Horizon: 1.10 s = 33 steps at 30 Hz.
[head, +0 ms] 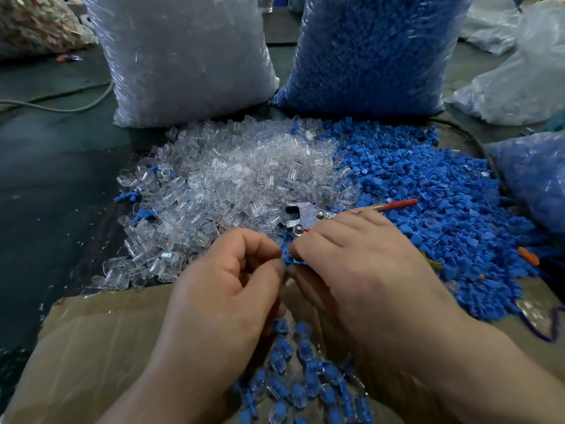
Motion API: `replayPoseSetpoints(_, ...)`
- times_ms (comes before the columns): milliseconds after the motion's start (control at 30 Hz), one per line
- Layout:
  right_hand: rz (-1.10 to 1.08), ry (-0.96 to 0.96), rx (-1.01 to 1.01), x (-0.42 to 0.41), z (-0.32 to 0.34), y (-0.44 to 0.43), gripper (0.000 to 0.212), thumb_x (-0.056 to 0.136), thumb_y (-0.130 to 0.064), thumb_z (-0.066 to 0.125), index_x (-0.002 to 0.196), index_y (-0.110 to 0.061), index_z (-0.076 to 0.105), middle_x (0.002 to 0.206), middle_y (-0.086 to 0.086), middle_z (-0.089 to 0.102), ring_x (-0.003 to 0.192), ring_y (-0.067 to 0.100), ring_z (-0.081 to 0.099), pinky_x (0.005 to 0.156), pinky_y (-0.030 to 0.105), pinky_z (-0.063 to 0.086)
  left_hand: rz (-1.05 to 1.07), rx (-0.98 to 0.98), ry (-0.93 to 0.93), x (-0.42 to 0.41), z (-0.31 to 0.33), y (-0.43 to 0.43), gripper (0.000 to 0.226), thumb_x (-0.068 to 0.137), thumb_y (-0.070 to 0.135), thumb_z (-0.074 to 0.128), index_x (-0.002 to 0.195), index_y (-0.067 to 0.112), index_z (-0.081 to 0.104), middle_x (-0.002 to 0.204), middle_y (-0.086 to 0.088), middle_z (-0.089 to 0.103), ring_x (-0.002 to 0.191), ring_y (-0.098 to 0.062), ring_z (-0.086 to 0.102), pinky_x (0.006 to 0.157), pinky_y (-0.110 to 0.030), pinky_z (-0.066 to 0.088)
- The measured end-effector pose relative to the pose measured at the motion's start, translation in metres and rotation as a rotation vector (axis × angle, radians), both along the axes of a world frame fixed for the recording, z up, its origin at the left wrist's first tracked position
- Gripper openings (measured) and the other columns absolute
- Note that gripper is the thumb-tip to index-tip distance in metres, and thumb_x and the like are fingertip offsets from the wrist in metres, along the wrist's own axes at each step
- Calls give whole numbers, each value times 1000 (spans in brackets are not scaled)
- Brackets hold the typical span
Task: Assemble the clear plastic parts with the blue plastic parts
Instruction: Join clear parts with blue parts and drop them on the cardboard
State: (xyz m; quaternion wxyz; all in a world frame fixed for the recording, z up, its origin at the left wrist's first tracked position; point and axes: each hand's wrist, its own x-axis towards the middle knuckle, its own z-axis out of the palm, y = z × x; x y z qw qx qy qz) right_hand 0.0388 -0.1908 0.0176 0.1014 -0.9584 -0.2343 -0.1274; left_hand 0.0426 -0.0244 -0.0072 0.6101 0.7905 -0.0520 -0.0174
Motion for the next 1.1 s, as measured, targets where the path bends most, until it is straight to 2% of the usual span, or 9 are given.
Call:
replayPoseSetpoints(67,-16,17,27,0,1,-2,24,97,-33,44,94,-19,63,85,-3,63,78,23,58,74,43,46,-18,28,-68,-2,5,-1,6,82,38,67,88,39,68,61,6,70,48,-5,65,45,-12,47)
replayPoseSetpoints(167,-24,20,90,0,1,-2,28,97,-30,38,90,-18,63,80,-4,60,73,21,54,68,39,45,-24,-42,-14,-2,9,4,32,70,59,54,90,39,69,65,2,69,53,-11,68,47,-17,51)
replayPoseSetpoints(300,9,-24,134,-2,2,4,24,97,-22,41,86,-14,60,77,-1,55,71,22,49,67,40,44,-89,42,89,2,11,9,48,69,69,47,84,28,67,54,-4,65,43,-10,57,42,-19,44)
replayPoseSetpoints(400,-7,61,190,-7,6,8,25,97,-33,38,79,-20,51,73,-9,49,70,14,44,62,33,40,-160,-27,85,4,12,13,44,83,67,56,82,25,67,53,0,61,45,-10,53,43,-22,43)
replayPoseSetpoints(567,-164,927,1002,-13,15,7,21,72,-33,48,57,-19,52,51,-3,43,51,15,36,48,32,25,-359,-42,-130,2,13,18,16,81,43,67,93,32,69,71,-4,69,53,-15,62,46,-31,52)
replayPoseSetpoints(633,-135,960,837,-12,16,4,23,74,-35,49,59,-18,54,53,0,46,51,19,38,48,35,29,-358,71,-174,2,15,24,17,78,41,67,93,34,69,71,-3,69,52,-18,62,46,-37,54)
replayPoseSetpoints(800,-74,457,149,-13,9,2,19,91,-51,42,94,-33,50,89,-14,58,81,7,55,73,38,49,-332,577,-232,12,14,36,23,73,53,52,89,41,63,72,21,66,58,-1,61,49,-12,45)
replayPoseSetpoints(900,27,448,42,-15,8,9,21,92,-45,37,100,-28,47,99,-9,57,92,20,57,82,42,49,-410,686,-248,11,11,32,28,72,55,46,93,44,61,78,29,64,65,6,59,54,-15,46)
replayPoseSetpoints(1100,116,499,-21,-17,11,7,18,87,-45,37,82,-28,42,80,-3,57,77,24,53,66,37,44,-555,690,-289,7,12,27,22,74,50,52,92,40,58,80,24,60,70,7,58,59,-21,50)
